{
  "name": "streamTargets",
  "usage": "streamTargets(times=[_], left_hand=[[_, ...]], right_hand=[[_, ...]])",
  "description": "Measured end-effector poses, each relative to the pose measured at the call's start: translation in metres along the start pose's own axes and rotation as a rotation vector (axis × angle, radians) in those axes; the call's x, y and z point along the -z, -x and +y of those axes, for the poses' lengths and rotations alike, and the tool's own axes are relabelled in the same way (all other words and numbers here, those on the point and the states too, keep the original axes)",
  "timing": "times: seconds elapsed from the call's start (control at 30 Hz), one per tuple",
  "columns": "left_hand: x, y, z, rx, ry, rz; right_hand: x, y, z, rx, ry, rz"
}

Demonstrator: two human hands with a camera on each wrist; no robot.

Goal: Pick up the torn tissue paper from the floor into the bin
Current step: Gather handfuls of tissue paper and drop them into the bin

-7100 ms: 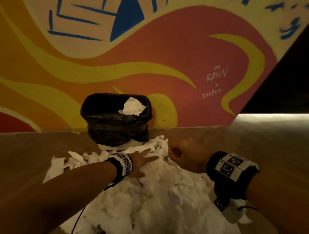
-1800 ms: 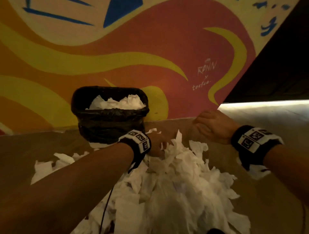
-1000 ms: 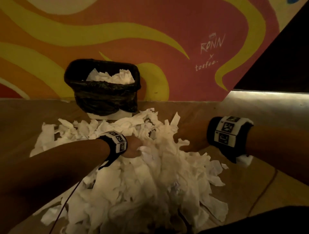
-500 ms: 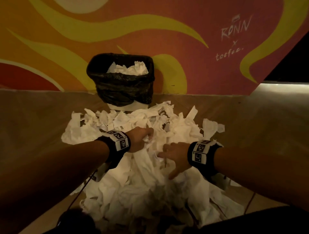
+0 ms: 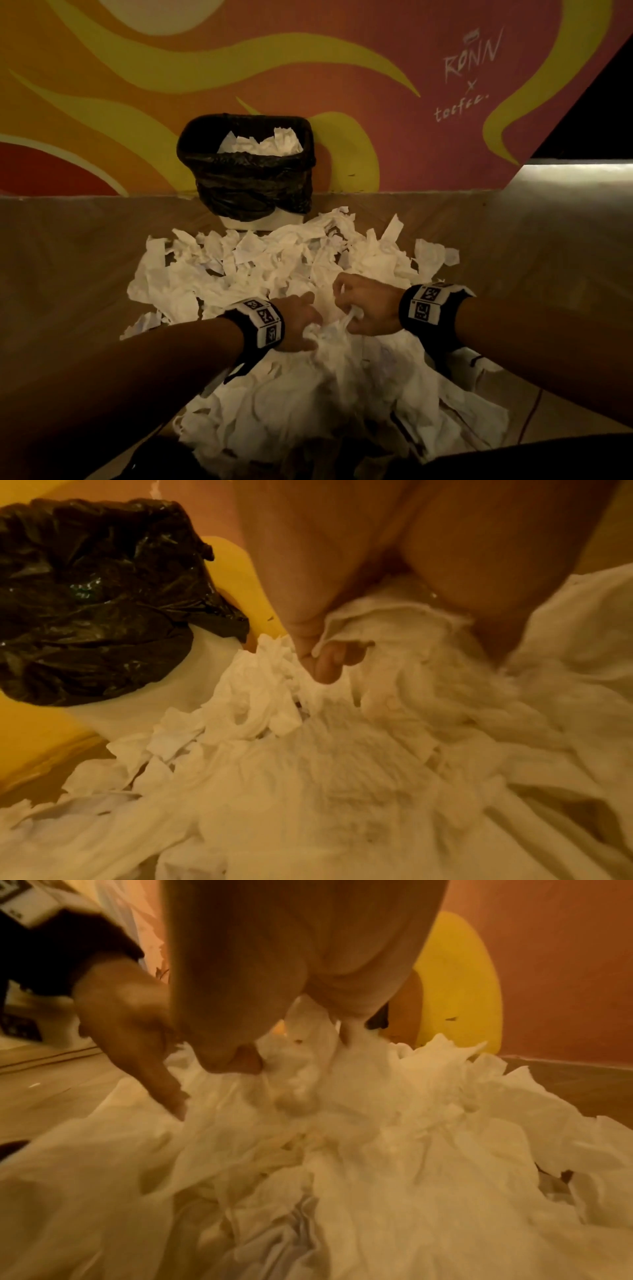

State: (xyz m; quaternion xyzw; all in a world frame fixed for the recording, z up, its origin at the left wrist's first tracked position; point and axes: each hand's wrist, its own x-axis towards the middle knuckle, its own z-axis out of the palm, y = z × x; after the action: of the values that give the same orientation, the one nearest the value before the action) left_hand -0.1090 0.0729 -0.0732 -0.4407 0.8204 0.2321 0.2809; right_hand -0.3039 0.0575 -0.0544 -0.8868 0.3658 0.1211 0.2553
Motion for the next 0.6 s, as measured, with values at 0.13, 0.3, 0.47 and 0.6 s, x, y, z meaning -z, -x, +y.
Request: streamTargets(times=[0.13, 0.3, 0.47, 0.6], left_hand=[[0.017, 0.000, -0.004, -0.060, 0.137, 0.118], [0.051, 0.006, -0.027, -0.035, 0.431, 0.332], [0.065, 0.015, -0.049, -0.045, 0.650, 0.565], [0.078, 0.025, -0.067, -0.034, 0.814, 0.639]], right_hand=[[0.006, 0.007, -0.002, -0.064, -0.139, 0.123], [0.009, 0.013, -0.003, -0.214, -0.274, 0.135], [0.015, 0.012, -0.010, -0.251, -0.294, 0.094], [0.011, 0.000, -0.019, -0.264, -0.111, -0.020]])
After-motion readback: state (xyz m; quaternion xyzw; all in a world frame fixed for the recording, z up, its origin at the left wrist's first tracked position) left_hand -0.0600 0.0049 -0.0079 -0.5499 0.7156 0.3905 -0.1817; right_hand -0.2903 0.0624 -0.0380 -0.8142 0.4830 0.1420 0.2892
